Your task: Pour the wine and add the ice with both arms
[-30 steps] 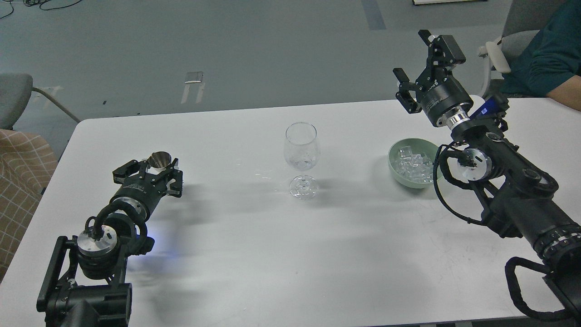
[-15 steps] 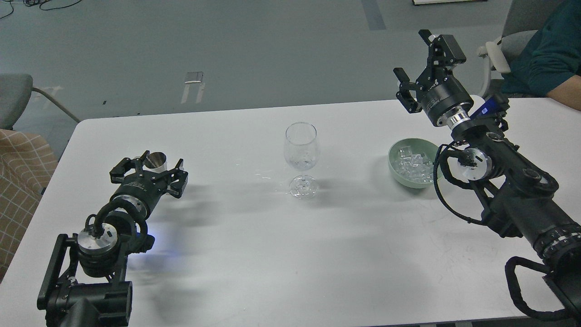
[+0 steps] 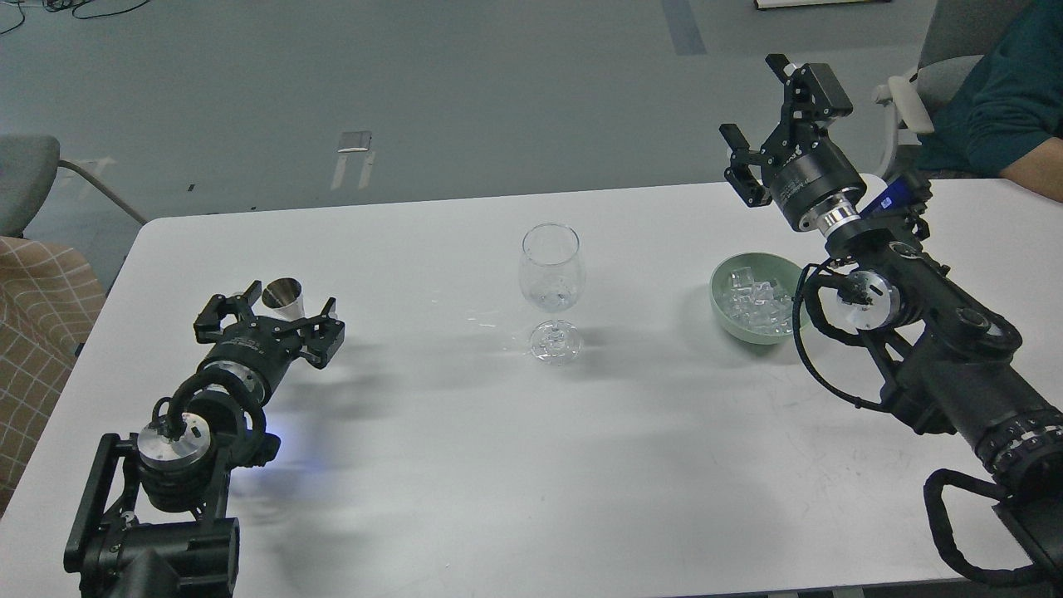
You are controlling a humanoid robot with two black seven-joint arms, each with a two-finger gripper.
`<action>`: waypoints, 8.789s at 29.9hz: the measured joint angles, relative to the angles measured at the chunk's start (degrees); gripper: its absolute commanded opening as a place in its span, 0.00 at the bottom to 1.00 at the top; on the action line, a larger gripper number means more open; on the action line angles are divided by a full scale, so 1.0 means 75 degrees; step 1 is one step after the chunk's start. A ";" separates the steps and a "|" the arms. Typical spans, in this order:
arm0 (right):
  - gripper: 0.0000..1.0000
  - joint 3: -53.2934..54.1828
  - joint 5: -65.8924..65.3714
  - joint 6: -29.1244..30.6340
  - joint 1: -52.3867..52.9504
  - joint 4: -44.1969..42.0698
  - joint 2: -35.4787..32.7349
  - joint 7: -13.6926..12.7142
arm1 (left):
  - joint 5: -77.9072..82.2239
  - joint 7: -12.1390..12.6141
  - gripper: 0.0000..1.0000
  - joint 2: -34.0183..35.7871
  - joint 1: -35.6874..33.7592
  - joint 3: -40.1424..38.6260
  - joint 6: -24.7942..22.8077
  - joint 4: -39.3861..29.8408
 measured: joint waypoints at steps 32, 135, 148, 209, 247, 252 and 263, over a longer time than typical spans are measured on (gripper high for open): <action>1.00 -0.0004 -0.0012 0.0001 -0.0010 0.0048 -0.0097 0.0005 | -0.0113 0.0388 0.98 0.0793 0.2087 -0.1160 -0.1466 -0.1348; 0.63 -0.4864 -0.9176 -0.2219 -0.0387 0.1301 -0.3032 -0.0058 | 0.3456 -0.0938 0.98 0.2911 -0.1154 -0.0010 -0.2682 -0.0767; 0.56 -0.4864 -0.9175 -0.2226 -0.0345 0.1259 -0.3022 -0.0047 | 0.3455 -0.0938 0.98 0.2910 -0.1150 -0.0010 -0.2682 -0.0833; 0.00 -0.6675 -0.8928 -0.1142 0.3731 0.3495 -0.1694 -0.0037 | 0.3455 -0.0997 0.98 0.2838 -0.1196 -0.0009 -0.2636 -0.0839; 0.14 -0.7437 -0.8520 0.0713 0.4699 0.3434 -0.1750 0.0135 | 0.3455 -0.0997 0.98 0.2836 -0.1189 -0.0013 -0.2659 -0.0849; 0.29 -0.7439 -0.8519 0.0694 0.4688 0.3434 -0.1756 0.0125 | 0.3455 -0.0997 0.98 0.2847 -0.1178 -0.0019 -0.2659 -0.0848; 0.52 -0.7430 -0.8519 0.0687 0.4682 0.3442 -0.1765 0.0108 | 0.3455 -0.0997 0.98 0.2859 -0.1170 -0.0022 -0.2659 -0.0843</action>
